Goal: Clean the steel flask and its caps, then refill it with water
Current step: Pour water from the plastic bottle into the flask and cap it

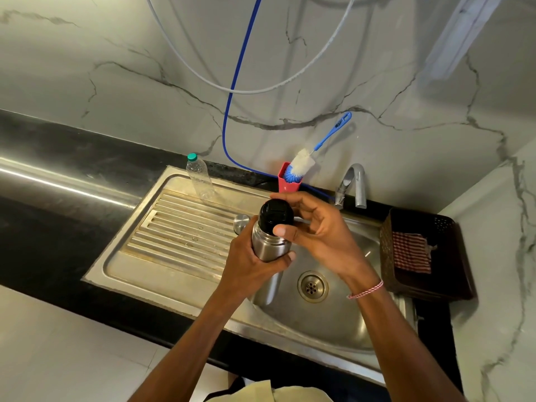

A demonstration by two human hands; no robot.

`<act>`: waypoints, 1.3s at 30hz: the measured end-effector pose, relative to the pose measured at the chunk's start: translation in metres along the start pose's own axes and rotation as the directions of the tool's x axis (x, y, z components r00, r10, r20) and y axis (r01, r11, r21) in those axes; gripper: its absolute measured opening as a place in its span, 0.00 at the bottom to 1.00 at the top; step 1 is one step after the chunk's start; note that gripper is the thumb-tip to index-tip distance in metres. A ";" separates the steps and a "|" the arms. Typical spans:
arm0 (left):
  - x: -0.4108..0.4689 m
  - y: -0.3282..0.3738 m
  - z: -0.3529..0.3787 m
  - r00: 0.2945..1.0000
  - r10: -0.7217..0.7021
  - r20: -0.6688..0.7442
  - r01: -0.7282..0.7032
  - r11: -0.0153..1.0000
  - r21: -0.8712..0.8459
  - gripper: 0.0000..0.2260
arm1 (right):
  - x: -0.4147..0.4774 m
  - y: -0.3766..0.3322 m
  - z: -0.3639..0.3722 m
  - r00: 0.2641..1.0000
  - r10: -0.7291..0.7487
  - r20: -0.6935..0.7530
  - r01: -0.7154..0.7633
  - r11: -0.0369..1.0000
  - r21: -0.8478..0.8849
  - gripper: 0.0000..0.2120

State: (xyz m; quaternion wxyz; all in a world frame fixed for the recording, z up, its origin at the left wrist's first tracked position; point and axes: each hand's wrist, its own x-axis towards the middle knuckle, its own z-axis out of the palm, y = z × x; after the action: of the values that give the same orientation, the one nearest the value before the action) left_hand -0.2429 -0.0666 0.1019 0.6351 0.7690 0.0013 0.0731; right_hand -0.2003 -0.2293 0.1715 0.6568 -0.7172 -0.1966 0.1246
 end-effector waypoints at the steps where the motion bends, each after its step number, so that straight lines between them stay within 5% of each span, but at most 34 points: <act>1: 0.000 0.000 0.001 1.000 -0.001 -0.005 0.001 1.000 0.006 0.32 | 0.001 0.000 0.004 0.998 0.001 -0.058 -0.002 1.000 -0.013 0.23; 4: -0.001 0.001 0.004 1.000 0.000 -0.003 0.000 1.000 0.018 0.33 | 0.000 0.005 0.019 0.971 -0.010 -0.241 -0.008 0.997 -0.074 0.28; 6: -0.001 -0.002 0.003 1.000 0.003 0.012 -0.003 1.000 0.009 0.34 | 0.000 0.008 0.020 0.971 -0.009 -0.238 -0.008 0.997 -0.073 0.30; 11: 0.000 -0.003 -0.010 0.994 -0.038 0.099 0.044 0.997 -0.059 0.31 | 0.000 0.004 -0.006 0.986 -0.035 0.163 0.029 0.999 0.038 0.31; 13: 0.003 -0.001 -0.015 0.980 -0.055 0.193 0.073 0.993 -0.090 0.29 | -0.001 0.003 -0.005 0.979 -0.056 0.198 0.044 0.997 0.062 0.27; 17: 0.004 0.001 -0.011 0.982 -0.060 0.178 0.074 0.994 -0.075 0.27 | -0.001 0.005 0.011 0.998 -0.051 -0.039 0.056 0.990 0.131 0.23; 20: -0.002 0.006 0.001 0.995 -0.084 -0.047 0.087 0.995 0.055 0.29 | -0.001 0.007 0.032 0.944 -0.075 -0.322 0.049 0.995 -0.087 0.23; 22: -0.001 0.004 -0.002 0.994 -0.070 -0.085 0.076 0.994 0.074 0.31 | -0.004 0.006 0.042 0.924 -0.133 -0.358 0.070 0.981 -0.182 0.23; 26: 0.010 0.005 -0.027 0.976 -0.048 0.211 0.053 0.998 -0.018 0.25 | 0.004 -0.005 0.012 0.994 -0.085 -0.072 0.091 0.992 0.087 0.21; 30: 0.012 0.014 -0.033 0.877 -0.047 0.478 0.123 0.984 -0.127 0.24 | 0.011 -0.012 0.001 0.964 -0.133 0.232 0.081 0.972 0.219 0.20; 32: 0.011 0.015 -0.029 0.893 -0.053 0.447 0.114 0.987 -0.111 0.23 | 0.011 -0.012 0.006 0.976 -0.130 0.177 0.089 0.970 0.226 0.18; 37: 0.007 0.015 -0.015 0.993 -0.016 0.115 0.008 0.997 0.073 0.25 | 0.004 -0.003 0.026 0.983 -0.108 -0.147 0.118 0.991 0.061 0.17; 39: 0.011 0.013 -0.022 0.987 -0.018 0.162 0.002 0.995 0.099 0.23 | 0.004 -0.004 0.029 0.978 -0.134 -0.162 0.134 0.991 -0.009 0.18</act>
State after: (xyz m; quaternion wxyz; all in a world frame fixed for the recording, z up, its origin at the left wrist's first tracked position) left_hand -0.2360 -0.0469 0.1198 0.5948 0.8027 -0.0429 0.0068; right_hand -0.2098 -0.2014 0.1727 0.6781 -0.7096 -0.1904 0.0216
